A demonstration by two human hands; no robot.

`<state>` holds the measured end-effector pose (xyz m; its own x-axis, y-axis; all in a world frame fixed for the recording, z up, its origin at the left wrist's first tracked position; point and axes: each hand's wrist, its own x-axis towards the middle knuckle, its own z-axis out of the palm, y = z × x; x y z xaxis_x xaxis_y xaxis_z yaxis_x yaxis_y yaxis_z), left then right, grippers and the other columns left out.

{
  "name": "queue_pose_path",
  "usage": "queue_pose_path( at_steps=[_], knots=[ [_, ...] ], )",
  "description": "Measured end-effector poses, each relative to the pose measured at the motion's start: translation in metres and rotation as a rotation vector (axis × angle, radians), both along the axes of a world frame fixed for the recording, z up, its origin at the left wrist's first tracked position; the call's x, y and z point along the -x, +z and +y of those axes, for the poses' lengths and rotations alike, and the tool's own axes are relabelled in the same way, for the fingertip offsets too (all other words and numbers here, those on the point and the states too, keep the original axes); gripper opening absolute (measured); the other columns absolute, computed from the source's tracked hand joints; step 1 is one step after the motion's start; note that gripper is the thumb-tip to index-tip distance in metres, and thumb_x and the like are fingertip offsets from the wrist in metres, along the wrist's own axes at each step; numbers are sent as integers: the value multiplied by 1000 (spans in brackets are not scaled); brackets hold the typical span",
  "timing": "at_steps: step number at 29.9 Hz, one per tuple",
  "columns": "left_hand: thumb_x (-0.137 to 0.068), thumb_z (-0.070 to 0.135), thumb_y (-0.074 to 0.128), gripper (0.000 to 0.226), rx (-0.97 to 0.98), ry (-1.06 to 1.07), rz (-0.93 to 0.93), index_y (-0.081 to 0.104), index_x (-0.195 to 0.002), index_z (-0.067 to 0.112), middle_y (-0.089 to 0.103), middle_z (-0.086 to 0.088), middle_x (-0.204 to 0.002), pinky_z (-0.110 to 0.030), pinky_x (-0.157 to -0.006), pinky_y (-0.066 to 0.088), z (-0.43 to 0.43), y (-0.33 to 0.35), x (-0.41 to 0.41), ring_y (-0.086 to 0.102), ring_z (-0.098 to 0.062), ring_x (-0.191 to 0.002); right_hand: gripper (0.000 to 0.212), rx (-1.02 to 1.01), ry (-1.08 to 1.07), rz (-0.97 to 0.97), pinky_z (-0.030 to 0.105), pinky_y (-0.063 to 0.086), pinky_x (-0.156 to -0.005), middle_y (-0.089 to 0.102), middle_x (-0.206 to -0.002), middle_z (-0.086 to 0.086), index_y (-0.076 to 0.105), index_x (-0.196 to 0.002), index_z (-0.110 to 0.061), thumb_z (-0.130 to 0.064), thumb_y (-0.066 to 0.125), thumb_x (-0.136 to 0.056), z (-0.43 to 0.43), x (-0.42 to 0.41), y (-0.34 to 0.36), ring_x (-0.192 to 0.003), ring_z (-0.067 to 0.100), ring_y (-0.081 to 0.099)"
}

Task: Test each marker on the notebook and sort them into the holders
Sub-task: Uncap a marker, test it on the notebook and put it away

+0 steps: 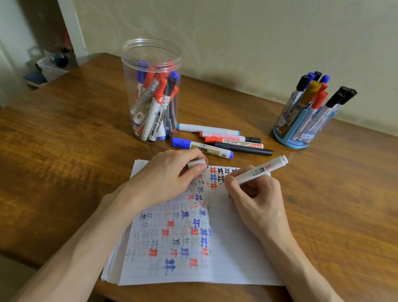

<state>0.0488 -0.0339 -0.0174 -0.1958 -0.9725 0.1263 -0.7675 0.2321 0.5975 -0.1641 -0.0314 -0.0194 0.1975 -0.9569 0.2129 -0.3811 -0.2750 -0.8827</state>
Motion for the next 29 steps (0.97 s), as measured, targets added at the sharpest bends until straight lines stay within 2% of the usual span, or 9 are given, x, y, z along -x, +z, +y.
queue_pose_path(
  at_steps=[5, 9, 12, 15, 17, 21, 24, 26, 29],
  knots=[
    [-106, 42, 47, 14, -1, 2, 4, 60, -111, 37, 67, 18, -96, -36, -81, 57, 0, 0, 0, 63, 1, -92, 14, -9, 6, -8, 21, 54, -65, 71, -75, -15, 71, -83, -25, -26, 72, -98, 1, 1, -1, -72, 8, 71],
    [-106, 42, 49, 14, 4, 3, 4, 60, -112, 36, 67, 19, -96, -35, -80, 57, 0, -1, 1, 63, 3, -91, 17, 27, 17, 44, 17, 48, -59, 67, -70, -19, 66, -75, -28, -26, 70, -92, 2, -1, 0, -67, 6, 66],
    [-106, 42, 49, 14, 2, 4, 3, 60, -111, 36, 67, 18, -96, -34, -80, 56, 1, 0, 1, 63, 3, -91, 17, 9, 5, 19, 21, 52, -61, 70, -74, -13, 68, -77, -23, -23, 70, -94, 0, 0, -1, -71, 10, 69],
    [-105, 41, 50, 15, -2, 8, 2, 61, -112, 35, 67, 17, -98, -33, -82, 56, 0, 2, 1, 63, 2, -93, 17, 5, -19, -24, 21, 50, -61, 69, -74, -10, 69, -80, -17, -17, 70, -97, -2, 1, -4, -70, 10, 68],
    [-105, 42, 50, 16, -2, 14, 5, 61, -113, 35, 68, 17, -99, -34, -82, 57, 0, 1, 2, 63, 2, -93, 18, 20, -18, -8, 24, 52, -61, 70, -75, -8, 69, -80, -20, -20, 71, -98, -2, 1, -4, -71, 12, 68],
    [-103, 42, 54, 15, 10, 16, 6, 61, -115, 35, 68, 19, -102, -34, -83, 58, 1, 0, 2, 64, 2, -96, 18, 31, -4, 34, 14, 45, -58, 65, -70, -12, 66, -78, -24, -21, 71, -95, 0, 0, -3, -65, 4, 62],
    [-101, 42, 58, 16, 17, 17, 8, 62, -116, 36, 65, 23, -101, -32, -86, 58, 0, 0, 2, 63, 3, -98, 16, -16, -13, 52, 18, 46, -57, 65, -69, -9, 67, -76, -24, -24, 71, -92, 1, 0, -3, -64, 4, 61],
    [-99, 42, 62, 22, 32, 25, 46, 62, -120, 37, 65, 25, -101, -28, -87, 57, 1, 0, 2, 63, 4, -100, 16, -42, -28, -10, 20, 48, -58, 68, -69, -5, 68, -78, -20, -20, 70, -94, 1, 1, -2, -65, 8, 63],
    [-92, 40, 70, 38, 61, 49, 168, 60, -128, 37, 71, 20, -105, -23, -81, 58, 2, 6, 3, 66, 1, -101, 7, -91, -55, -226, 23, 53, -61, 73, -76, 4, 71, -91, -10, -11, 71, -97, -1, 5, 5, -65, 11, 68]
  ],
)
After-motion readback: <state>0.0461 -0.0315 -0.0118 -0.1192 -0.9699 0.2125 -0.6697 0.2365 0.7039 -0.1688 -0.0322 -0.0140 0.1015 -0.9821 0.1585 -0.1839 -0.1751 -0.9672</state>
